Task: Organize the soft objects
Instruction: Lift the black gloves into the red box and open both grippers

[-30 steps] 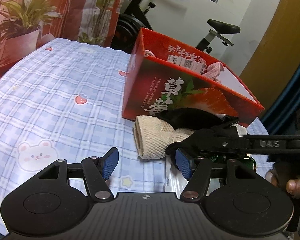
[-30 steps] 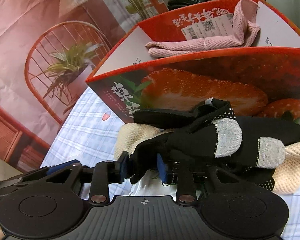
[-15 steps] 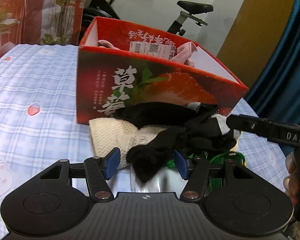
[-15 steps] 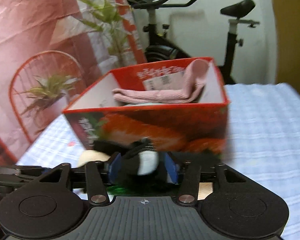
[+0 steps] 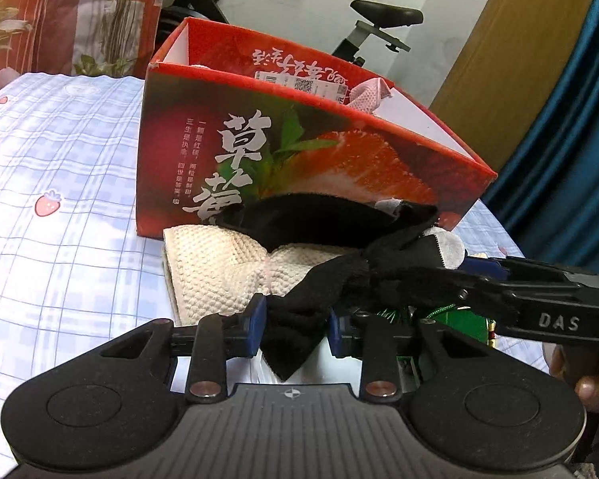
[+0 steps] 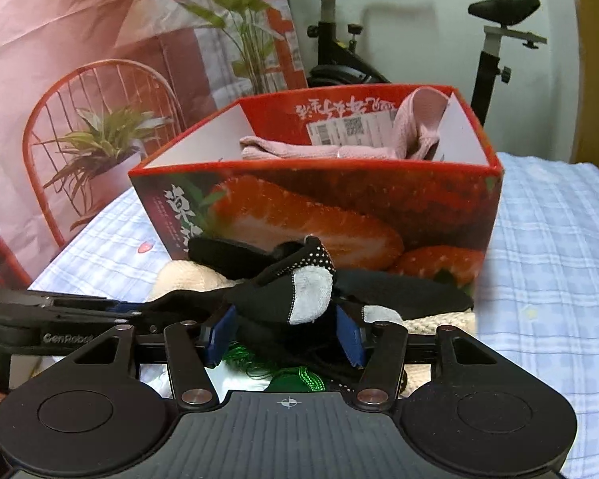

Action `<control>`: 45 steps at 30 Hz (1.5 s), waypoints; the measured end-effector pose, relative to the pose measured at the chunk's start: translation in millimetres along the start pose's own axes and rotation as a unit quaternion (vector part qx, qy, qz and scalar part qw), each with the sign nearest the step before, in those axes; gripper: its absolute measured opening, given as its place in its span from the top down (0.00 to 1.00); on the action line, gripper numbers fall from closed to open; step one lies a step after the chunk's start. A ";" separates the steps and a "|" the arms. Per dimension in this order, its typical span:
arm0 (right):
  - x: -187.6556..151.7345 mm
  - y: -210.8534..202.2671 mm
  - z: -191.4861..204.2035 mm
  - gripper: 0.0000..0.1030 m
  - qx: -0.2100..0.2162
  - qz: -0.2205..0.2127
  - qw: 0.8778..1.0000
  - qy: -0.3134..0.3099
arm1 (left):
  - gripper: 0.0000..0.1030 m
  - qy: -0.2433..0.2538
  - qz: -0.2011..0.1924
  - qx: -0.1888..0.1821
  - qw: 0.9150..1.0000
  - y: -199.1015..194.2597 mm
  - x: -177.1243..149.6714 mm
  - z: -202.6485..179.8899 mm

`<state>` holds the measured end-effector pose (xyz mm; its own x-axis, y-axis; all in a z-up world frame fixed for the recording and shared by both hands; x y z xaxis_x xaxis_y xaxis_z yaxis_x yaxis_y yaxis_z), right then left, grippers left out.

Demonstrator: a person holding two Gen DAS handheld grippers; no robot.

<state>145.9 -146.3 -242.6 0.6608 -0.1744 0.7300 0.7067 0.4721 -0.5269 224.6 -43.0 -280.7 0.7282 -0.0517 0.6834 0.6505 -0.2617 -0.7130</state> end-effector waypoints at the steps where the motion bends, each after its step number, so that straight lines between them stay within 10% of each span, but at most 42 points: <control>1: 0.6 1.2 -0.4 0.50 0.001 0.000 1.000 0.002 | 0.69 -0.001 0.000 0.000 1.000 -0.1 0.8 0.6; 9: 5.3 -6.3 -1.6 0.85 0.021 -0.018 0.999 0.018 | 0.79 -0.008 -0.022 -0.008 1.000 -14.7 6.1 -0.1; 27: 115.0 -56.8 32.0 0.88 0.073 -0.137 0.986 -0.063 | 0.78 -0.009 -0.164 -0.014 0.986 -80.0 112.0 -4.0; 39: 136.3 6.0 -19.3 0.87 0.035 -0.086 0.996 -0.005 | 0.76 0.002 -0.088 0.006 0.996 -17.2 139.8 -3.7; 45: 115.5 20.6 -46.3 0.80 0.013 -0.062 0.997 0.040 | 0.54 0.014 -0.068 0.018 0.997 2.3 135.0 -2.3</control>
<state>248.5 -196.7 -189.3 0.5874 -0.3016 0.7510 0.7782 0.4653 -0.4218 323.9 -52.9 -189.7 0.6269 -0.0449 0.7778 0.7505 -0.2334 -0.6184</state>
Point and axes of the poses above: each gripper's, at about its wrist camera, not at the fingertips, and y roughly the way its jaws point, z to its left, x to its top, the point moved 3 cm from there along y, roughly the way its jaws point, and after that the axes turned 14 degrees about x, right-handed, at the moved point
